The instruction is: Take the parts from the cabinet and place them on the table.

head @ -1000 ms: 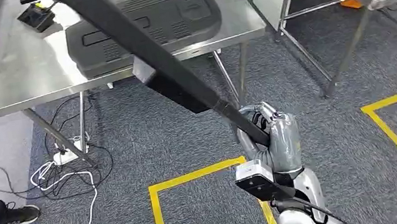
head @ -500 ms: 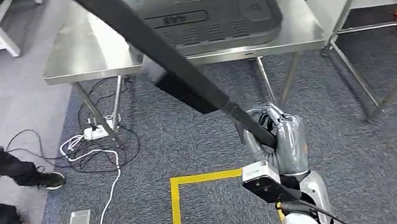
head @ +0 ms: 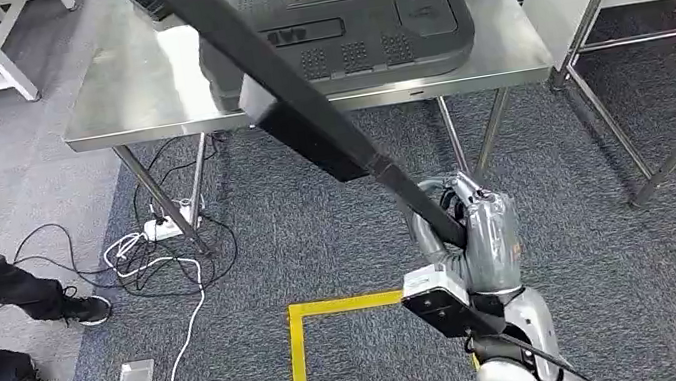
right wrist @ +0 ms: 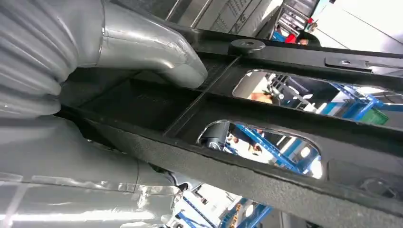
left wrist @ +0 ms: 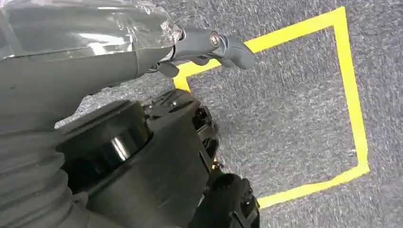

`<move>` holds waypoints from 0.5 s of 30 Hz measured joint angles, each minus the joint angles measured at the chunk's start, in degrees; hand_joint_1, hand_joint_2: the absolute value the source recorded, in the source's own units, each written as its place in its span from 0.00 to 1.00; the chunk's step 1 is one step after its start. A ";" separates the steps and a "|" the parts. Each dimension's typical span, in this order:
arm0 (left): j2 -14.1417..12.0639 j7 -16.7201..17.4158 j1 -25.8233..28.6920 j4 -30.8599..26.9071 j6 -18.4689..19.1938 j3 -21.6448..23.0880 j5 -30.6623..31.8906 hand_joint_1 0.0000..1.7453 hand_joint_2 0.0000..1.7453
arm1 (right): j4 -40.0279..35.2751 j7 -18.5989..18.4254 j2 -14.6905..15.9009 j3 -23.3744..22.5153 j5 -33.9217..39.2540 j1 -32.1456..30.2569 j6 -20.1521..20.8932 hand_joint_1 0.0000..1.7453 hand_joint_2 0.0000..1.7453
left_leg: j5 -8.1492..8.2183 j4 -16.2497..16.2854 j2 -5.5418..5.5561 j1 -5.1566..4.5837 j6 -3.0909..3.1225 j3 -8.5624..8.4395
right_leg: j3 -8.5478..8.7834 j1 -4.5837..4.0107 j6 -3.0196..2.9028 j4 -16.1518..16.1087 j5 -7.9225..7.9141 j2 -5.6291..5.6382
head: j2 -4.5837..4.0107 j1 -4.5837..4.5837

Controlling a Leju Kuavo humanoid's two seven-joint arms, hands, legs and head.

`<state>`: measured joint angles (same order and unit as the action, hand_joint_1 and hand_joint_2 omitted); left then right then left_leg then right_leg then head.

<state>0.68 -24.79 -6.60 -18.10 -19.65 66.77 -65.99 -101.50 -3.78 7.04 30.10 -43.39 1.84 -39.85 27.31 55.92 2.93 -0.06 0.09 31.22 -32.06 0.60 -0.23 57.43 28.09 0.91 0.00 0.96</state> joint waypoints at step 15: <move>0.00 0.42 0.00 -0.35 0.04 0.00 -0.72 0.00 1.00 | 0.15 0.26 -0.61 0.00 0.07 -0.13 0.00 1.00 1.00 | 0.10 0.00 0.00 0.06 -0.35 0.05 | 0.05 -0.01 -0.08 -0.10 0.05 0.00 | 0.00 -0.02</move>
<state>0.68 -24.37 -6.60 -18.45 -19.61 66.77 -66.71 -101.35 -3.52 6.43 30.10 -43.32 1.71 -39.85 27.40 55.92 2.93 -0.01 -0.26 31.27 -32.01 0.59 -0.31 57.33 28.14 0.91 0.00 0.94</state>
